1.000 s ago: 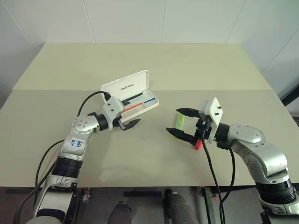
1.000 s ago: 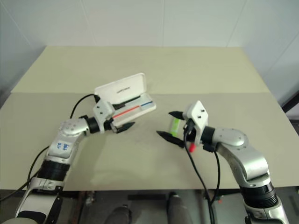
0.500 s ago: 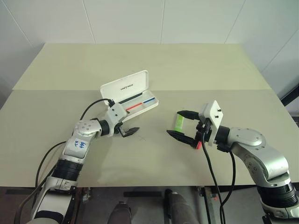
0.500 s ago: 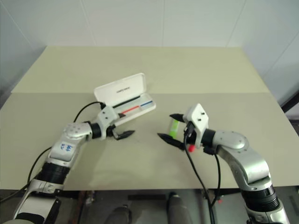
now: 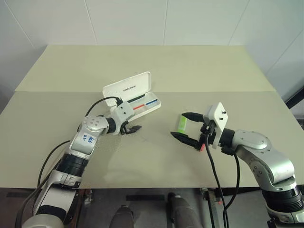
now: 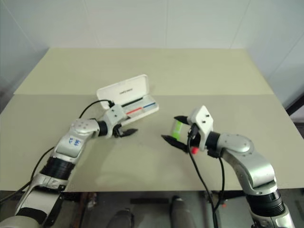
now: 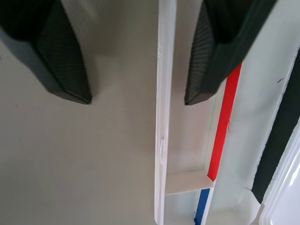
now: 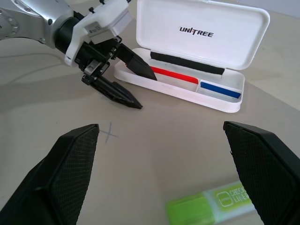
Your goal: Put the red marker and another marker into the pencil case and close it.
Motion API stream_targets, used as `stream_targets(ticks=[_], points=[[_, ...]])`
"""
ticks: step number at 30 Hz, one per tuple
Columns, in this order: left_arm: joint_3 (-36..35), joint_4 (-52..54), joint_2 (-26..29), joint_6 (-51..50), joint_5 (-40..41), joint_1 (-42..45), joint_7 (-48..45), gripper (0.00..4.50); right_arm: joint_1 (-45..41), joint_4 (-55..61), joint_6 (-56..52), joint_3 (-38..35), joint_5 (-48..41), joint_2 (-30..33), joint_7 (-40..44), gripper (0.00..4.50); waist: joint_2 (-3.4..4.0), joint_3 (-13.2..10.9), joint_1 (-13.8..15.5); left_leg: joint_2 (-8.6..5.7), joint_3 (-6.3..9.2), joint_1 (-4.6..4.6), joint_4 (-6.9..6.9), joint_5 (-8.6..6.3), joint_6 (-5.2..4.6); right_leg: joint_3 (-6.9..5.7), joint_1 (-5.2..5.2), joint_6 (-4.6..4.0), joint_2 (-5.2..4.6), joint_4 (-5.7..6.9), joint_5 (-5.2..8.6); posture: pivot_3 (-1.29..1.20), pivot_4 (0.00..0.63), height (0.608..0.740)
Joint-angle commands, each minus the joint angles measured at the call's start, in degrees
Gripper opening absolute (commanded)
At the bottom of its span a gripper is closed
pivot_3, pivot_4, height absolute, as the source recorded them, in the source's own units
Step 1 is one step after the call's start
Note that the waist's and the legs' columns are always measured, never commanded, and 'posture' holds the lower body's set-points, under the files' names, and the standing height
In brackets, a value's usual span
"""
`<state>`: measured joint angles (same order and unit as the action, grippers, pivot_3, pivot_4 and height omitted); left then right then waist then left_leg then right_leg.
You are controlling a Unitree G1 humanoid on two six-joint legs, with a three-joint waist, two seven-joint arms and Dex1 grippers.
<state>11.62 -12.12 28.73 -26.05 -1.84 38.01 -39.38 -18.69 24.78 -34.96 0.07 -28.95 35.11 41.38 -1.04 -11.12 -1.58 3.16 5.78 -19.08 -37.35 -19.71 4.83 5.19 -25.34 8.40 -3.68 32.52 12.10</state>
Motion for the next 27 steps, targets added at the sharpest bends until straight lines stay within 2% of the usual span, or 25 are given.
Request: stream_targets(ticks=[1,4,6,7,16,19,21,27], points=[[-0.4,-1.9,0.5,-2.3,-2.3,1.0,2.5,1.9,-0.3,2.1,0.9,-1.9,0.1,0.9,-0.3,4.5,0.0,0.0,-0.2,0.0,-0.03,0.0,0.01,0.03,-0.04,0.03,0.0,-0.08,0.01,0.0,-0.01,0.0,0.15,0.74],[-0.8,-2.3,-0.1,-3.8,-1.8,1.9,3.1,0.93,-0.5,1.8,1.0,-1.9,0.1,1.0,-0.2,4.5,-0.01,0.0,-0.3,0.0,-0.07,0.03,0.02,0.17,-0.29,0.11,0.0,-0.98,0.1,0.0,0.22,0.0,0.15,0.74],[-1.2,-3.0,-0.5,-3.4,-1.6,2.5,3.8,0.23,-0.6,1.7,1.1,-2.0,0.2,1.1,-0.2,4.5,-0.01,0.0,-0.4,-0.01,-0.08,0.04,0.04,0.26,-0.45,0.16,0.0,-1.01,0.12,0.01,0.15,0.0,0.15,0.74],[-1.5,-3.6,-0.8,-2.6,-1.5,2.8,4.3,0.04,-0.7,1.6,1.1,-2.0,0.2,1.1,-0.2,4.5,-0.01,0.0,-0.4,-0.02,-0.08,0.05,0.04,0.27,-0.47,0.18,0.0,-1.02,0.13,0.02,0.13,0.0,0.15,0.74],[-5.6,-4.4,-2.8,4.9,1.4,5.1,5.7,0.04,-0.8,1.0,1.6,-2.5,0.8,1.6,0.2,4.5,-0.07,0.0,0.0,-0.06,-0.07,0.0,0.04,0.3,-0.44,0.23,-0.03,-0.92,0.12,-0.05,0.05,0.0,0.15,0.74],[-6.7,-4.4,-3.0,8.3,2.5,5.4,4.7,0.04,-0.9,0.7,1.7,-2.8,0.9,1.8,0.4,4.5,-0.07,0.0,0.0,-0.06,-0.06,0.0,0.08,0.3,-0.44,0.23,-0.06,-0.43,0.11,-0.16,-0.21,0.0,0.15,0.74],[-6.5,-3.5,-2.2,9.5,3.1,5.1,2.5,0.04,-0.6,0.9,1.7,-3.2,0.6,2.2,0.6,4.5,-0.07,0.0,0.0,-0.06,-0.07,0.0,0.15,0.29,-0.44,0.23,-0.06,-0.11,0.1,-0.27,-0.39,0.0,0.15,0.74],[-5.9,-0.2,0.3,9.5,5.7,3.5,-5.4,0.04,1.2,1.6,3.8,-5.1,-0.3,2.3,1.3,4.5,-0.07,0.0,0.0,-0.06,-0.08,-0.08,0.25,0.26,-0.46,0.22,-0.08,-0.03,0.09,-0.49,-0.45,0.0,0.15,0.74]])
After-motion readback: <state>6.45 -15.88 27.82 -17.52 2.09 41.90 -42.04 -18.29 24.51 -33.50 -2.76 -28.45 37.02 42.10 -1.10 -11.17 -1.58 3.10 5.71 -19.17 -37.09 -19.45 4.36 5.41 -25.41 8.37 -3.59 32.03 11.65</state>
